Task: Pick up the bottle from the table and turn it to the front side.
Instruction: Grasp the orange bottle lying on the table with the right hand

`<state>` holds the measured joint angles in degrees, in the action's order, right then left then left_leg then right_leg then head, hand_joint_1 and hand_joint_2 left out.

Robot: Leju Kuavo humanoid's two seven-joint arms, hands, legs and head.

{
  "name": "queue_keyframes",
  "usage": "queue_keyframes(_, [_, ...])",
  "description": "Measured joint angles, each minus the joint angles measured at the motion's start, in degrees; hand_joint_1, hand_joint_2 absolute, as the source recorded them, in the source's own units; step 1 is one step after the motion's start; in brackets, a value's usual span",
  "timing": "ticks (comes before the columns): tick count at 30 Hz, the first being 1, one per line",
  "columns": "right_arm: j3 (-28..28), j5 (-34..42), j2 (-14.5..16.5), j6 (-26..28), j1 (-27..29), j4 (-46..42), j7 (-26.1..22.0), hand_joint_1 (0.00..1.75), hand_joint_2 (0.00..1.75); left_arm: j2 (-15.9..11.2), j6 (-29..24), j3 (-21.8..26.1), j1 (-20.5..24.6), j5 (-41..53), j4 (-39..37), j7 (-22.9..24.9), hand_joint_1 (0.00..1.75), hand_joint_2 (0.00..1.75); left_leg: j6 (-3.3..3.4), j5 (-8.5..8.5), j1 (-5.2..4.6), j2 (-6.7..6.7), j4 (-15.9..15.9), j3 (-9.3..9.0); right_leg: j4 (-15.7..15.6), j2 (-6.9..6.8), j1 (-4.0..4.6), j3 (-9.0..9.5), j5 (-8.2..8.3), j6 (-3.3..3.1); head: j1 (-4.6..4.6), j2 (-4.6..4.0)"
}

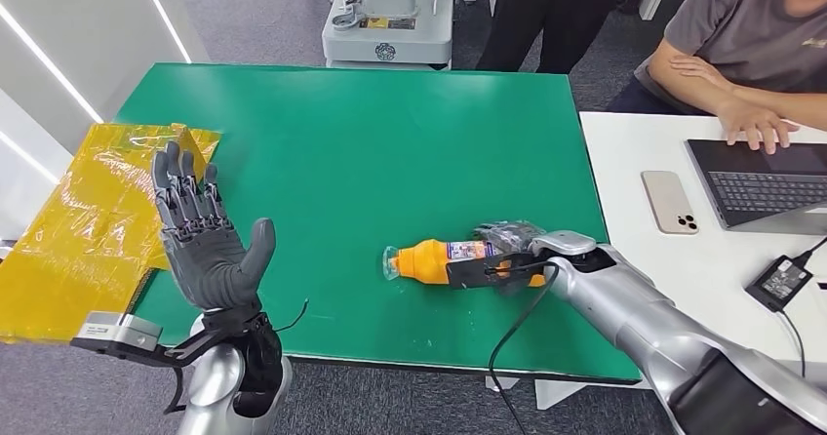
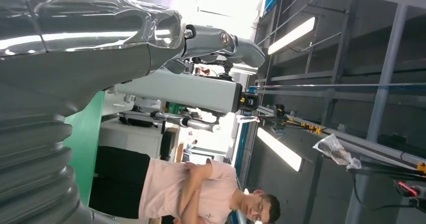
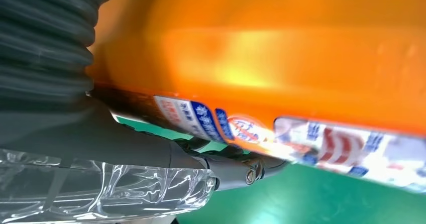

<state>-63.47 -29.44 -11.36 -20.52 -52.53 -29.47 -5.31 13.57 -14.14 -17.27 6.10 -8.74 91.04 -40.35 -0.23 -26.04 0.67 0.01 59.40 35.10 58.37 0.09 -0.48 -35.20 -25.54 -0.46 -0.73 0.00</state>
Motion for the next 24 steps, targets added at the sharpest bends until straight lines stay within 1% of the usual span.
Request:
queue_keyframes(5, [-0.46, -0.19, -0.05, 0.22, -0.51, 0.16, 0.46, 0.00, 1.75, -0.19, -0.26, 0.00, -0.04, 0.08, 0.02, 0.00, 0.00, 1.75, 0.00, 0.00, 0.00, 0.00, 0.00, 0.00, 0.00, 0.00, 0.00, 0.00, 0.00, 0.00, 0.01, 0.00])
queue_keyframes(8, [-0.61, -0.36, -0.05, 0.45, -0.51, 0.24, 0.50, 0.56, 1.75, -0.19, -0.27, 0.00, -0.05, 0.09, 0.02, 0.00, 0.00, 1.75, 0.00, 0.00, 0.00, 0.00, 0.00, 0.00, 0.00, 0.00, 0.00, 0.01, 0.00, 0.00, 0.01, 0.00])
queue_keyframes(9, [-0.62, -0.34, -0.05, 0.71, -0.51, 0.25, 0.50, 1.00, 1.75, -0.19, -0.28, 0.00, -0.06, 0.11, 0.02, 0.00, 0.00, 1.75, 0.00, 0.00, 0.00, -0.01, 0.00, 0.01, 0.00, 0.00, 0.00, 0.01, 0.00, 0.00, 0.01, 0.00])
queue_keyframes(12, [-0.62, -0.34, -0.05, 2.20, -0.47, 0.25, 0.37, 1.75, 1.75, -0.19, -0.33, 0.00, -0.11, 0.19, 0.04, 0.00, 0.00, 1.75, 0.00, 0.00, 0.00, -0.01, 0.00, 0.01, 0.00, 0.00, 0.00, 0.00, 0.00, 0.00, 0.01, 0.00])
queue_keyframes(18, [-0.62, -0.74, 0.39, 6.32, 0.16, 0.23, 0.00, 1.75, 1.75, -0.30, -0.44, 0.00, -0.31, 0.23, 0.22, 0.00, 0.00, 1.75, 0.00, 0.00, 0.00, -0.03, 0.00, 0.03, 0.01, -0.02, 0.00, 0.00, 0.00, 0.00, 0.00, 0.00])
queue_keyframes(24, [-0.43, -0.79, 0.99, 8.91, 1.02, -0.10, -0.23, 1.75, 1.75, -0.55, -0.52, 0.00, -0.55, 0.23, 0.50, 0.00, 0.00, 1.75, 0.00, 0.00, 0.00, -0.03, 0.00, 0.03, 0.01, -0.02, 0.00, 0.00, 0.00, 0.00, 0.01, 0.00])
